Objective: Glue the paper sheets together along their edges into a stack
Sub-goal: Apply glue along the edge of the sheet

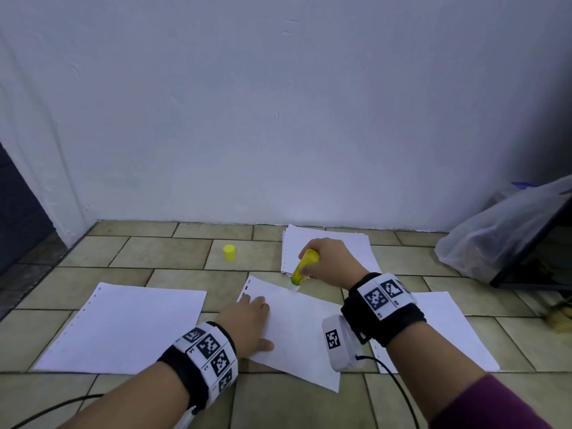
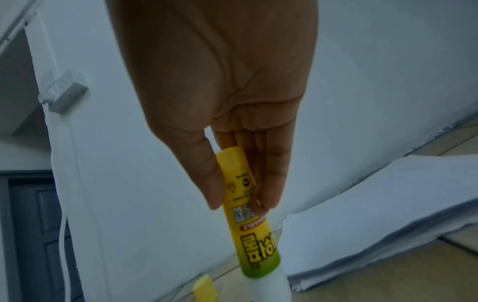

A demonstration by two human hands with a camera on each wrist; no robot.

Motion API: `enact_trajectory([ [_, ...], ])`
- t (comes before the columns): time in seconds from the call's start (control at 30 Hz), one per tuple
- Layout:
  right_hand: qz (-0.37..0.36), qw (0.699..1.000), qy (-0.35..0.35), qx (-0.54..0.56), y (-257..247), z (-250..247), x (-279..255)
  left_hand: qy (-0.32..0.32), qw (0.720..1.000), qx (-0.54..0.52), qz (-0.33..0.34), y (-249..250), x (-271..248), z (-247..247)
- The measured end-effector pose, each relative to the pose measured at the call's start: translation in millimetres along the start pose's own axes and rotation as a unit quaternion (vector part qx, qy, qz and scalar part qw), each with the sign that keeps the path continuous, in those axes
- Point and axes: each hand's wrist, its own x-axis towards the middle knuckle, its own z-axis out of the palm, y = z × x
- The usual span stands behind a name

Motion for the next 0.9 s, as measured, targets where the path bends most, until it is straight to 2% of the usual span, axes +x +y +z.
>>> enact_trajectory([
  [0.33, -0.043, 0.999, -0.018, 0.010, -21.2, 44.6, 20.3, 0.000, 0.999, -0.038, -0.005, 1.1, 0.2, 10.9],
  [0.47, -0.072, 0.994, -0.065, -0.053, -26.6, 52.3, 21.3, 0.010, 0.999, -0.040, -0.001, 1.8, -0.7, 12.0],
  [0.73, -0.092, 0.971, -0.120, -0.184, -3.7, 13.2, -0.3, 0.021, 0.999, -0.033, 0.003, -1.5, 1.5, 9.6],
  [0.9, -0.068, 0.962, -0.131, -0.230, 20.5, -17.0, -23.1, 0.025, 0.999, -0.037, -0.002, -8.3, 5.6, -1.8],
])
